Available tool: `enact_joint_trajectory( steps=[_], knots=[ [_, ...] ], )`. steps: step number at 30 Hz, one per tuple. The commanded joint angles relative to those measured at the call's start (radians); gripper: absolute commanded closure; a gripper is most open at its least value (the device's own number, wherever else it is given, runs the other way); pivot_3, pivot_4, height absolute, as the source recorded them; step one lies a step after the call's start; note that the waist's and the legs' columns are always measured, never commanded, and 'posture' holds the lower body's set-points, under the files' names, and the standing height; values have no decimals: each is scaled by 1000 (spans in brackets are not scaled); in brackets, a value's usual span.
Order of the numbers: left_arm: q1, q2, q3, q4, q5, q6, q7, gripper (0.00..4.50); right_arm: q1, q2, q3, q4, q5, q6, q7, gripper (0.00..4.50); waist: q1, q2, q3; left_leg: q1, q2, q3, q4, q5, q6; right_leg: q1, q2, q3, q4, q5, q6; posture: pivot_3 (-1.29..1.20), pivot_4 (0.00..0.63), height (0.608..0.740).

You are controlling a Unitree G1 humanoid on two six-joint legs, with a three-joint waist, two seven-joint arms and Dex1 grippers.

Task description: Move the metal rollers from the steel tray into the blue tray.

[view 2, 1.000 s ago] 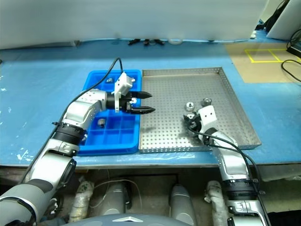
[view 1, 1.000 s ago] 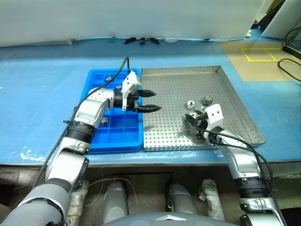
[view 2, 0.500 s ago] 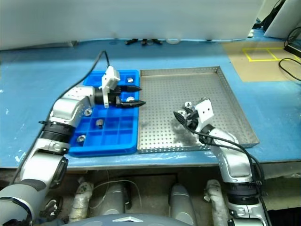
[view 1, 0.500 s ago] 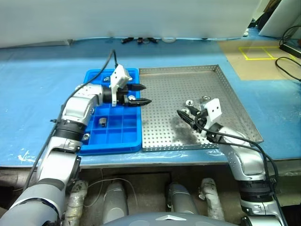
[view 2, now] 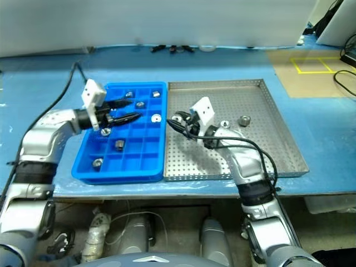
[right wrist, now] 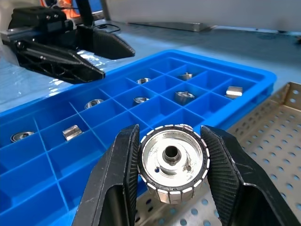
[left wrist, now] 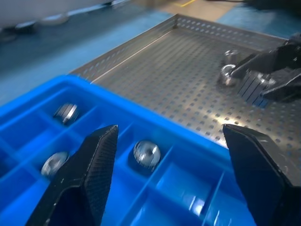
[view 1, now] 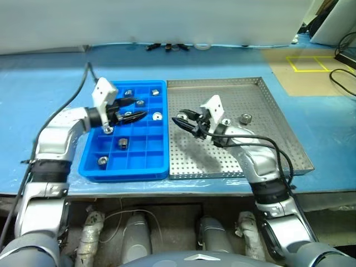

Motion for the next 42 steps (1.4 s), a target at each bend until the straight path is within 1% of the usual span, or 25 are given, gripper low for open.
enact_joint_trajectory(
  steps=[1, 5, 9, 15, 21, 24, 30, 32, 34, 35, 39, 42],
  knots=[
    [52, 47, 68, -104, -45, 39, 25, 754, -60, 39, 22, 73, -25, -82, 27, 2827, 5, 0, 0, 0, 0, 0, 0, 0, 0, 0, 0, 0, 0, 0, 0, 22, 150, 740],
    [120, 85, 112, -137, -65, 70, 47, 754, -104, 87, 46, 158, -40, -117, 59, 2827, 23, 0, 0, 0, 0, 0, 0, 0, 0, 0, 0, 0, 0, 0, 0, 38, 150, 740],
    [146, 91, 113, -158, -76, 80, 63, 754, -115, 112, 67, 183, -55, -131, 86, 2827, 38, 0, 0, -1, 0, -1, -1, 0, 0, 0, 0, 0, 0, 0, 0, 46, 150, 740],
    [133, 88, 97, -165, -85, 88, 75, 754, -87, 84, 42, 136, -2, -51, 167, 2827, 47, 0, 0, 0, 0, -1, -1, 1, -1, 0, 0, 0, 1, 0, 0, 37, 150, 740],
    [116, 85, 75, -146, -84, 80, 71, 754, -71, 93, 34, 145, 12, 2, 163, 2827, 45, 0, 0, 0, 0, -1, -1, 1, -2, 0, 0, 0, 1, 0, 0, 13, 150, 740],
    [101, 83, 63, -128, -79, 74, 67, 754, -57, 97, 54, 157, -7, 11, 166, 2827, 44, -1, 0, 0, 0, -1, -1, 2, -3, 0, 1, 0, 1, 0, 0, 7, 150, 740],
    [80, 80, 44, -108, -79, 65, 59, 754, -45, 101, 48, 134, 0, 45, 159, 2827, 44, -1, 0, 0, 0, -1, -1, 2, -3, 0, 0, 0, 1, 0, 0, -5, 150, 740],
    [76, 80, 39, -102, -78, 62, 57, 754, -41, 102, 48, 128, 0, 49, 158, 2100, 44, -1, 0, 0, 0, -1, -1, 2, -3, 0, 0, 0, 1, 0, 0, -8, 150, 740],
    [70, 79, 35, -99, -77, 61, 54, 754, -41, 102, 46, 124, -2, 50, 154, 1567, 44, -1, 0, 0, 0, -1, -1, 2, -3, 0, 0, 0, 1, 0, 0, -11, 150, 740],
    [65, 78, 32, -97, -77, 61, 53, 754, -43, 100, 43, 124, -7, 51, 145, 1209, 44, -1, 0, 0, 0, -1, -1, 2, -3, 0, 0, 0, 1, 0, 0, -13, 150, 740],
    [51, 72, 26, -86, -77, 53, 45, 754, -45, 83, 12, 103, -9, 26, 124, 1209, 44, -1, 0, 0, 0, -1, -1, 2, -3, 0, 0, 0, 1, 0, 0, -21, 150, 740],
    [30, 52, 15, -80, -86, 53, 44, 754, -47, 47, -41, 89, -10, -13, 95, 1209, 47, -1, 0, 0, 0, -1, -1, 2, -3, 0, 0, 0, 1, 0, 0, -31, 150, 740]
  ],
)
